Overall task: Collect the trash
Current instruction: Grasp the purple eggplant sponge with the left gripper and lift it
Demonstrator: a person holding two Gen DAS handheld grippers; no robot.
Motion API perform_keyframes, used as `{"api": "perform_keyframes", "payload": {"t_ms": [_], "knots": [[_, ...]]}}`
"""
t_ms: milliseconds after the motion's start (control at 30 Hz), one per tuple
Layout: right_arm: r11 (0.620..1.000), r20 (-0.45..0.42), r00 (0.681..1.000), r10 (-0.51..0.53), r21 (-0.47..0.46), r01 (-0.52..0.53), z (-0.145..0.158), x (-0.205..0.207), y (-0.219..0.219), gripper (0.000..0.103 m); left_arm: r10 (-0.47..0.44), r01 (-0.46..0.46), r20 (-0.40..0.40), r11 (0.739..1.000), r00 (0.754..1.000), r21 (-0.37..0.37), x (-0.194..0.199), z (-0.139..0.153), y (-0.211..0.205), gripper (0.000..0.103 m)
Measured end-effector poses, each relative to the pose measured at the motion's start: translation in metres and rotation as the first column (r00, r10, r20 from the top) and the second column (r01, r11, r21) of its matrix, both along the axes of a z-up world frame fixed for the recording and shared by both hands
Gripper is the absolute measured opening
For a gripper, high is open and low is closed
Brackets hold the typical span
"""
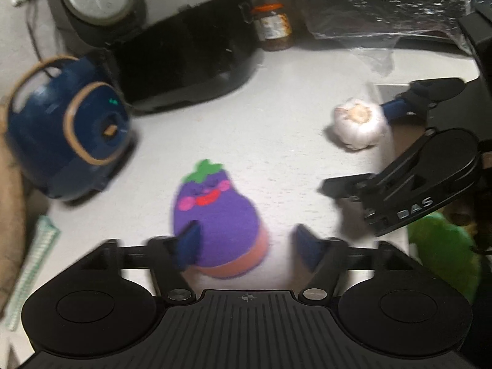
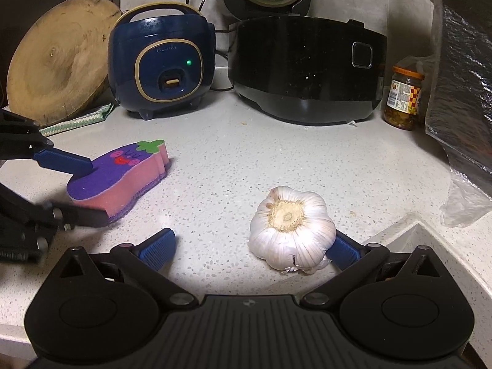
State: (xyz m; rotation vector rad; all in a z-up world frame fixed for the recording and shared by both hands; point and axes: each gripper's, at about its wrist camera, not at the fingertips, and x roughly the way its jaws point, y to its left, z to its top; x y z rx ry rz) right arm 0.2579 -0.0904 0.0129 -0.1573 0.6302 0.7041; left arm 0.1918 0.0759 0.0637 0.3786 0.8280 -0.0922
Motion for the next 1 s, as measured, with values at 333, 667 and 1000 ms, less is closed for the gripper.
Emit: {"api": "perform_keyframes", "payload": {"t_ms": [333,667,1000], "knots": [[1.0,-0.002,1.0,0.006,0.002,-0.006,-0.001,-0.001,-0.001,0.103,0.173,-0.162,0.086,0.979,0.981,-0.128,0.009,0.017,0.032,0.085],[0.999,0.046,0.999,0.019,0.04,-0.021,-0.006,-0.009,-0.007,0.103,0.232,-0.216,0.046,0.95,0.972,-0.226,0.038,0.009,0.053,0.087],[0.991,0.047,0.999,0.014,0.135,-0.02,0.011,-0.02,-0.034,0.102,0.217,-0.208,-0.014,0.916,0.976,-0.343,0.055,-0.009,0.048,0.061]]}}
